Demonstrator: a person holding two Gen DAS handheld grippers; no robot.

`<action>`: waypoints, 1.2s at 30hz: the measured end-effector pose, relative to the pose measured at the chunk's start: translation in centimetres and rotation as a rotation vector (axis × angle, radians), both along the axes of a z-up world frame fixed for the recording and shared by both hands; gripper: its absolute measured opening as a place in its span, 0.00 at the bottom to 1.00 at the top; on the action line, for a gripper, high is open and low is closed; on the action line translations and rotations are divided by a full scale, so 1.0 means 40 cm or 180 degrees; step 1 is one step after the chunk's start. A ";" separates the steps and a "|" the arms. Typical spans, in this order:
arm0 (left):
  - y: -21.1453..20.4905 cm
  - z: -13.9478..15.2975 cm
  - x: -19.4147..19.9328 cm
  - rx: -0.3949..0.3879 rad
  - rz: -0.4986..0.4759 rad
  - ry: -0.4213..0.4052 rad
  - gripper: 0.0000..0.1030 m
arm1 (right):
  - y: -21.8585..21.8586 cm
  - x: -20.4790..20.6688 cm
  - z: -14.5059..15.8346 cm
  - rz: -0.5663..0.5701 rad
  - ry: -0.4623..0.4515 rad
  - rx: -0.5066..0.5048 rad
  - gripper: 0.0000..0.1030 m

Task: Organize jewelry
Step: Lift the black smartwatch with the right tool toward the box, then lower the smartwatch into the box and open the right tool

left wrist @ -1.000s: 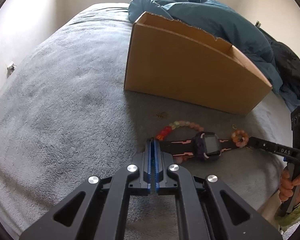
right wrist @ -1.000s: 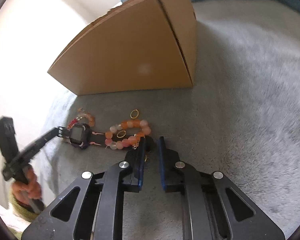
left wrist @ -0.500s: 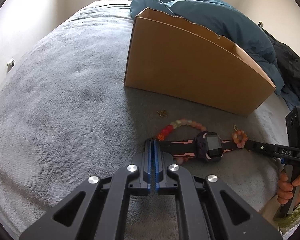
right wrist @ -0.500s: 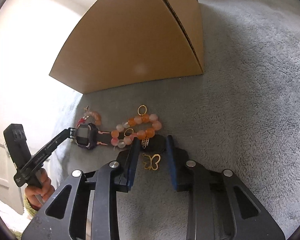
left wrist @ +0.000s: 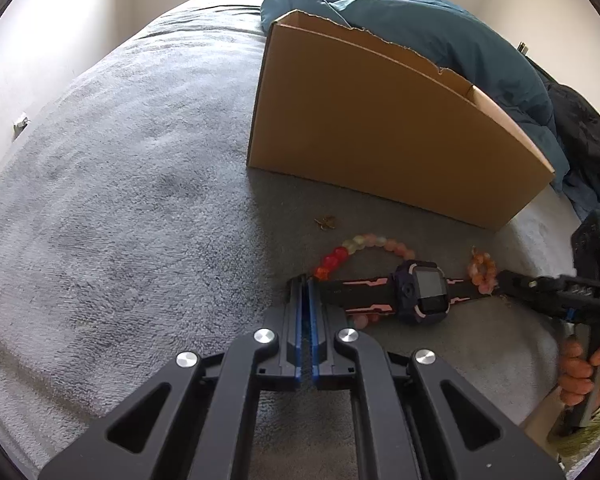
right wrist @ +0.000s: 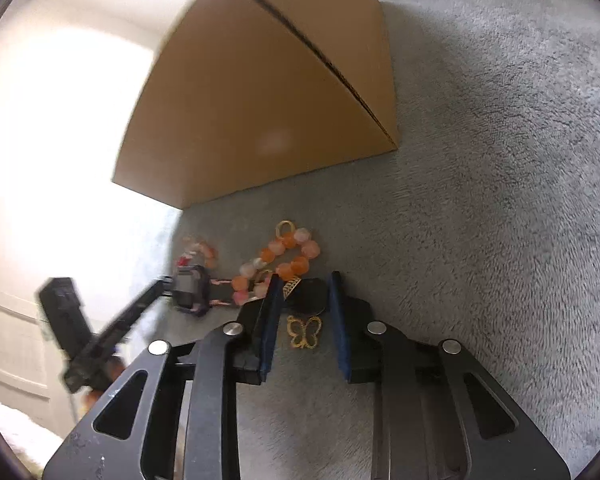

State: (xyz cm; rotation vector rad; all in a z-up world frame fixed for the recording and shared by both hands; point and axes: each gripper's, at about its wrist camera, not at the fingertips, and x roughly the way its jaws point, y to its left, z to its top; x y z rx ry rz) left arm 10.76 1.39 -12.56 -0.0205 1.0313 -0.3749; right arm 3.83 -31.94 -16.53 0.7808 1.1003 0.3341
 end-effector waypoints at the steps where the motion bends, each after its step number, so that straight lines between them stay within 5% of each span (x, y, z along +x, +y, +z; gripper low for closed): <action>1: 0.000 0.001 0.000 -0.0004 0.0002 0.0001 0.02 | -0.009 -0.007 0.007 -0.0008 -0.0031 0.0096 0.23; 8: -0.001 0.000 -0.001 0.0003 0.0001 -0.0003 0.02 | -0.034 -0.027 0.011 -0.0058 -0.0082 0.0426 0.02; 13: 0.006 0.017 -0.003 -0.0073 0.0012 -0.0018 0.02 | -0.044 -0.035 0.048 -0.0095 -0.0158 0.0411 0.01; 18: 0.037 0.088 -0.017 -0.0494 0.0011 -0.0044 0.02 | -0.058 -0.050 0.150 -0.0094 -0.0399 0.0710 0.01; 21: 0.048 0.147 -0.034 -0.0704 -0.0002 -0.0104 0.02 | -0.055 -0.069 0.202 -0.0060 -0.0494 0.0579 0.01; 27: 0.068 0.083 -0.044 -0.0799 0.0171 0.0593 0.01 | -0.039 -0.109 0.148 -0.0103 0.0036 0.0634 0.01; 32: 0.069 0.216 -0.078 -0.0886 0.0113 0.0106 0.01 | -0.026 -0.107 0.295 -0.0059 -0.0485 0.0455 0.01; 34: 0.061 0.198 -0.079 -0.0775 0.0107 0.0235 0.01 | -0.023 -0.106 0.250 -0.0033 -0.0194 0.0463 0.01; 36: 0.062 0.117 -0.081 -0.0699 0.0191 0.0630 0.01 | -0.018 -0.125 0.154 -0.0079 0.0271 0.0489 0.01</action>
